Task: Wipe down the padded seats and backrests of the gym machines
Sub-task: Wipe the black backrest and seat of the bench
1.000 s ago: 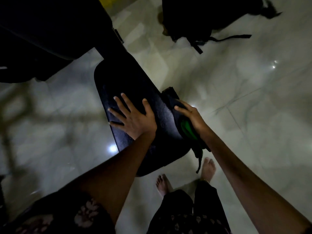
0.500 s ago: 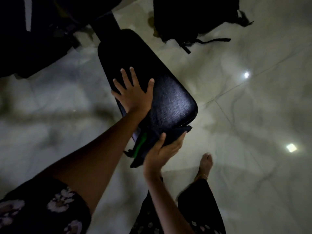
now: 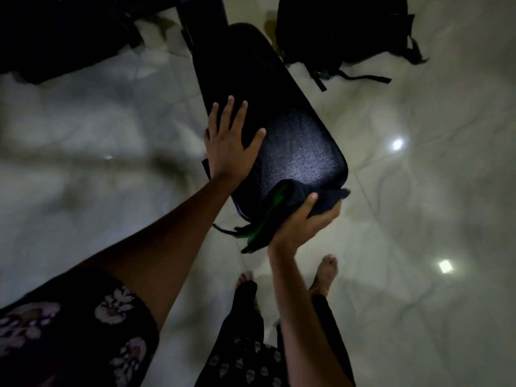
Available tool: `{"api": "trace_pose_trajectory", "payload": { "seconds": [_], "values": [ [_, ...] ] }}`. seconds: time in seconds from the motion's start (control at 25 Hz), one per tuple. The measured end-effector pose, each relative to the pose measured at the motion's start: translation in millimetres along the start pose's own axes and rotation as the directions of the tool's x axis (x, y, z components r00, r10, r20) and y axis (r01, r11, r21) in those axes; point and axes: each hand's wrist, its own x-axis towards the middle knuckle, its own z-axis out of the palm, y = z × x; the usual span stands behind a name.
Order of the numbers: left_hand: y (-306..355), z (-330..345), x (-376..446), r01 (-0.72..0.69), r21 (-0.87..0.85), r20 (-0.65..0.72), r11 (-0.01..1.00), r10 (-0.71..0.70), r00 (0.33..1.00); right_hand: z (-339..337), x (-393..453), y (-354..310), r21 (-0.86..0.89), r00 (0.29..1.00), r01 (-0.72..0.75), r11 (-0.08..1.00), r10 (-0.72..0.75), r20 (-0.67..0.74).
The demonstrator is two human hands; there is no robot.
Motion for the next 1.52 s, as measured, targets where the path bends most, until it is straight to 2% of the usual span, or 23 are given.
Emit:
{"api": "trace_pose_trajectory", "payload": {
  "seconds": [0.12,0.2,0.24,0.32,0.4,0.52,0.6,0.68,0.72,0.76,0.8,0.92,0.96,1.04,1.12,1.16,1.2,1.24,1.28,1.36,1.4,1.44,1.52],
  "values": [
    [-0.7,-0.7,0.0,-0.017,-0.029,-0.006,0.999,0.017,1.0,-1.9,-58.2,-4.0,0.047,0.978,-0.194,0.98,0.189,0.087],
    [-1.6,-2.1,-0.9,-0.014,-0.037,-0.009,0.999,0.013,1.0,-26.3,-63.8,-11.6,-0.044,0.956,-0.177,0.983,0.182,0.229],
    [-2.2,-2.4,-2.1,-0.011,-0.042,-0.004,0.999,0.011,1.0,-45.0,-56.7,-24.9,-0.102,0.943,-0.094,0.99,0.121,0.31],
    [-2.0,-1.9,-3.1,-0.01,-0.062,0.004,0.998,0.01,1.0,-72.1,-24.2,-56.6,-0.14,0.885,0.255,0.957,-0.173,0.431],
    [-0.1,-1.2,-4.8,-0.018,-0.087,0.011,0.996,0.019,1.0,-65.8,36.1,-80.5,-0.268,0.714,0.649,0.712,-0.448,0.538],
    [0.5,-0.6,-10.0,-0.006,-0.12,-0.003,0.993,0.005,1.0,-12.3,92.1,-88.0,-0.432,0.477,0.879,0.201,-0.39,0.788],
    [0.0,2.1,-16.3,0.04,-0.173,-0.013,0.984,-0.043,0.999,-0.4,95.3,-72.6,-0.265,0.231,0.962,-0.064,-0.323,0.918],
    [2.6,4.1,-25.2,0.056,-0.215,-0.037,0.975,-0.066,0.997,1.6,109.3,-70.0,0.001,-0.062,0.972,-0.236,-0.251,0.966],
    [5.1,4.3,-29.6,0.06,-0.23,-0.053,0.971,-0.074,0.996,5.4,118.8,-76.0,0.093,-0.149,0.961,-0.262,-0.202,0.968],
    [5.8,4.2,-33.2,0.07,-0.234,-0.072,0.97,-0.089,0.993,15.2,126.8,-82.6,0.123,-0.173,0.957,-0.264,-0.178,0.969],
    [5.7,4.4,-36.3,0.087,-0.233,-0.091,0.969,-0.11,0.99,29.1,130.6,-87.7,0.091,-0.139,0.964,-0.25,-0.18,0.974],
    [9.9,4.5,-46.3,0.161,-0.227,-0.112,0.96,-0.19,0.975,69.5,118.5,-89.0,-0.14,0.106,0.98,-0.139,-0.23,0.967],
    [12.7,4.2,-49.9,0.195,-0.23,-0.116,0.953,-0.226,0.967,71.7,109.9,-87.1,-0.144,0.111,0.981,-0.133,-0.229,0.967],
    [14.8,2.6,-52.9,0.292,-0.272,-0.125,0.917,-0.335,0.934,57.9,99.9,-83.9,0.042,-0.077,0.984,-0.171,-0.202,0.976],
    [20.7,4.4,-63.6,0.433,-0.351,-0.123,0.83,-0.5,0.858,31.6,113.0,-82.8,0.413,-0.441,0.88,-0.236,-0.078,0.894],
    [27.3,7.0,-73.3,0.491,-0.4,-0.119,0.774,-0.575,0.81,27.0,124.7,-85.7,0.564,-0.583,0.791,-0.236,-0.012,0.813],
    [36.8,10.9,-85.8,0.534,-0.456,-0.116,0.712,-0.643,0.757,32.1,134.1,-90.6,0.65,-0.662,0.727,-0.222,0.023,0.749],
    [48.7,15.7,-99.7,0.561,-0.514,-0.114,0.649,-0.7,0.705,42.8,139.9,-93.7,0.659,-0.67,0.722,-0.209,0.023,0.742],
    [61.5,21.1,-113.3,0.577,-0.567,-0.108,0.588,-0.747,0.655,55.7,140.2,-95.0,0.596,-0.608,0.78,-0.192,-0.006,0.794],
    [84.8,33.4,-132.0,0.599,-0.651,-0.076,0.465,-0.826,0.558,77.4,127.6,-95.9,0.362,-0.373,0.925,-0.111,-0.103,0.922],
    [95.9,38.8,-135.7,0.601,-0.693,-0.054,0.398,-0.86,0.508,79.2,119.4,-94.2,0.306,-0.319,0.946,-0.109,-0.127,0.939],
    [107.5,43.2,-137.4,0.589,-0.738,-0.035,0.329,-0.89,0.454,76.8,114.6,-91.6,0.348,-0.367,0.926,-0.147,-0.129,0.921],
    [129.4,47.3,-135.1,0.54,-0.808,-0.022,0.238,-0.927,0.375,73.2,120.2,-90.7,0.599,-0.624,0.767,-0.23,-0.047,0.78]
  ]
}}
